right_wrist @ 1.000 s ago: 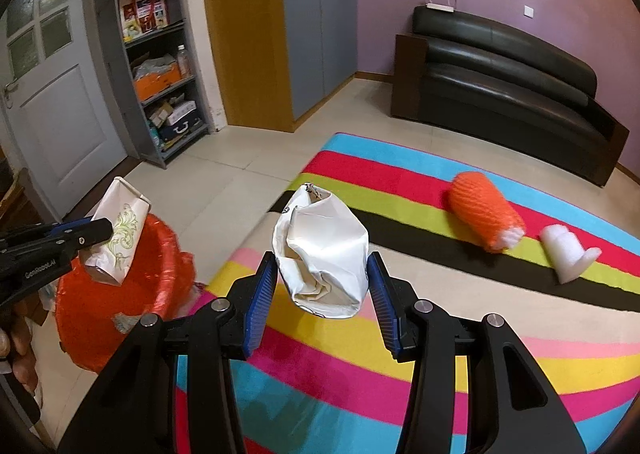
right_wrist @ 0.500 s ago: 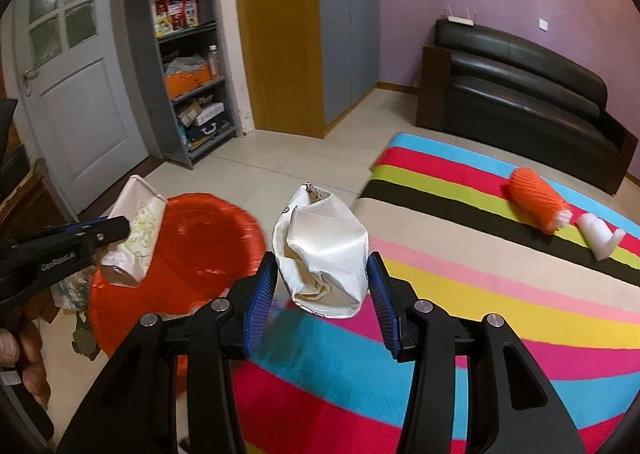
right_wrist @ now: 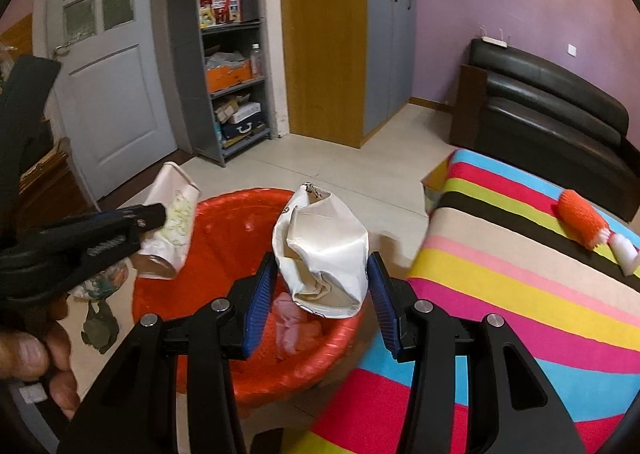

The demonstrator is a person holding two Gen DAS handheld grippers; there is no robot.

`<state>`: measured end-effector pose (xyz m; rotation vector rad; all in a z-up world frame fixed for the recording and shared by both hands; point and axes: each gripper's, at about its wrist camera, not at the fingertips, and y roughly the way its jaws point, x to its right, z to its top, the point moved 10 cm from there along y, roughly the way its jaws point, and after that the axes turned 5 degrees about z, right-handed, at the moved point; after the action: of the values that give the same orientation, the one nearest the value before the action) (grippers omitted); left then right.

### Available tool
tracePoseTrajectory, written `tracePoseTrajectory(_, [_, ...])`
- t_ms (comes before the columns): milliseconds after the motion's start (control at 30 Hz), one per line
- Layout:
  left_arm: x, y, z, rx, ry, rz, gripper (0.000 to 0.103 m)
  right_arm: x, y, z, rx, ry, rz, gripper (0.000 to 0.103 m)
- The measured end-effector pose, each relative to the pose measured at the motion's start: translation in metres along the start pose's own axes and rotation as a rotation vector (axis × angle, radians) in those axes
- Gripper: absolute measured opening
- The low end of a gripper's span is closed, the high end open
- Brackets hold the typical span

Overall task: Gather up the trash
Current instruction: 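Open both grippers over the orange bin to drop the paper bags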

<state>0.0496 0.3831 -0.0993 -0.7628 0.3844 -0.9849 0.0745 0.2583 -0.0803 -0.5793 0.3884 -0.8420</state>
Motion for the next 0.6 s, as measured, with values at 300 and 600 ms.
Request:
tracePoseTrajectory(300, [-0.008,0.004,0.001,-0.004,-0.019,0.026,0.019,-0.021,0.008,0.001,-0.005,-0.022,0.025,0.045])
tracePoseTrajectory(600, [-0.011,0.006,-0.001,-0.016,-0.038,0.036,0.019,-0.023,0.013,-0.004,-0.013,-0.029,0.049,0.046])
